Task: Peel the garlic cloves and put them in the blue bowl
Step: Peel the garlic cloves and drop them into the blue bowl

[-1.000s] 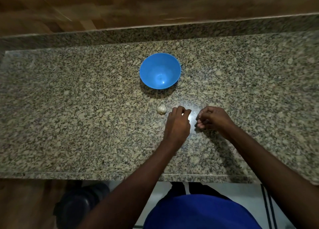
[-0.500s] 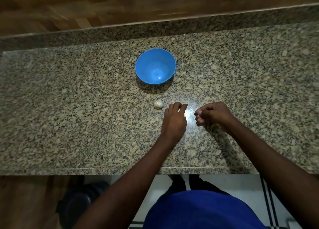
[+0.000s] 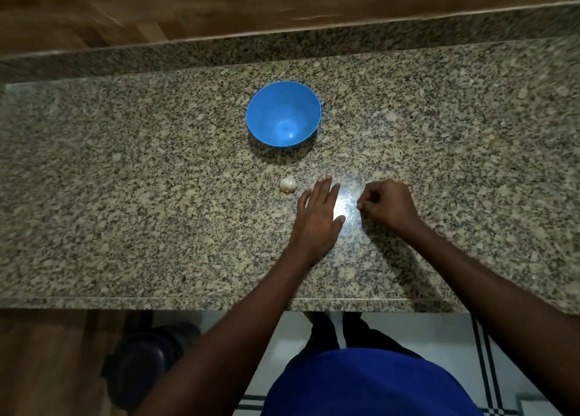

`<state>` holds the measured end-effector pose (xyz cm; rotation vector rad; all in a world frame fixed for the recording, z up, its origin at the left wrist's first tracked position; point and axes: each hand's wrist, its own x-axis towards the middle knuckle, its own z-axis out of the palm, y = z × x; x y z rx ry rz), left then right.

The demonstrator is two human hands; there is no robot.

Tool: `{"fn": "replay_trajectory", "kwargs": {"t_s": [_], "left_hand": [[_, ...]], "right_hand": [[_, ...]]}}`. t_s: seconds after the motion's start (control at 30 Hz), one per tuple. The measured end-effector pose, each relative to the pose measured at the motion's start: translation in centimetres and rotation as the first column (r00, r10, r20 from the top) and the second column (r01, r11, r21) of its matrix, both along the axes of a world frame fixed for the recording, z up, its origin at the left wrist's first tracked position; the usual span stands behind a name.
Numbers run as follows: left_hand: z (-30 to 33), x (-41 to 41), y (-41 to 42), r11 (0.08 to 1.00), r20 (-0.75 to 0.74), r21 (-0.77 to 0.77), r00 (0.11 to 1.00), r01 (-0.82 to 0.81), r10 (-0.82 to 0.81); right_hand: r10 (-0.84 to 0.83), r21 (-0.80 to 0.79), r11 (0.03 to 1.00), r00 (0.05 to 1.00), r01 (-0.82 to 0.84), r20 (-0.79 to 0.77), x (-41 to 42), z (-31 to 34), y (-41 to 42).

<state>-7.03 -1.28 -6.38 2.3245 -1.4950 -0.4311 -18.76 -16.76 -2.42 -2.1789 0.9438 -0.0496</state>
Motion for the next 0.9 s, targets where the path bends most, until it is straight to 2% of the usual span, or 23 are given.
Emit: {"fn": "replay_trajectory", "kwargs": {"t_s": [0.17, 0.27, 0.37, 0.6, 0.67, 0.77, 0.9], "left_hand": [[0.1, 0.2, 0.2, 1.000, -0.007, 0.007, 1.000, 0.014, -0.014], [0.0, 0.1, 0.1, 1.000, -0.013, 0.027, 1.000, 0.014, -0.014], [-0.1, 0.1, 0.1, 0.999, -0.006, 0.036, 1.000, 0.017, -0.017], [0.0, 0.2, 0.2, 0.998, -0.004, 0.050, 1.000, 0.026, -0.026], [0.0, 0.2, 0.2, 0.998, -0.004, 0.058, 1.000, 0.030, -0.030], [0.2, 0.3, 0.2, 0.998, -0.009, 0.060, 0.999, 0.036, -0.036], [0.2, 0.3, 0.2, 0.998, -0.022, 0.052, 0.999, 0.034, -0.033]], "right_hand": [[0.081, -0.078, 0.993, 0.996, -0.084, -0.042, 0.5, -0.1, 0.0], [0.093, -0.193, 0.976, 0.995, -0.097, -0.029, 0.3, -0.1, 1.0], [0.108, -0.320, 0.941, 0.994, -0.111, -0.028, 0.2, -0.4, 2.1], [0.217, -0.495, 0.836, 0.971, -0.238, -0.100, -0.3, -0.3, 4.2], [0.177, -0.454, 0.870, 0.981, -0.193, -0.078, -0.3, -0.4, 3.8], [0.023, -0.265, 0.964, 1.000, -0.023, -0.005, -0.2, -0.6, 1.8], [0.053, -0.250, 0.966, 0.998, -0.057, -0.025, 0.0, -0.3, 1.3]]}}
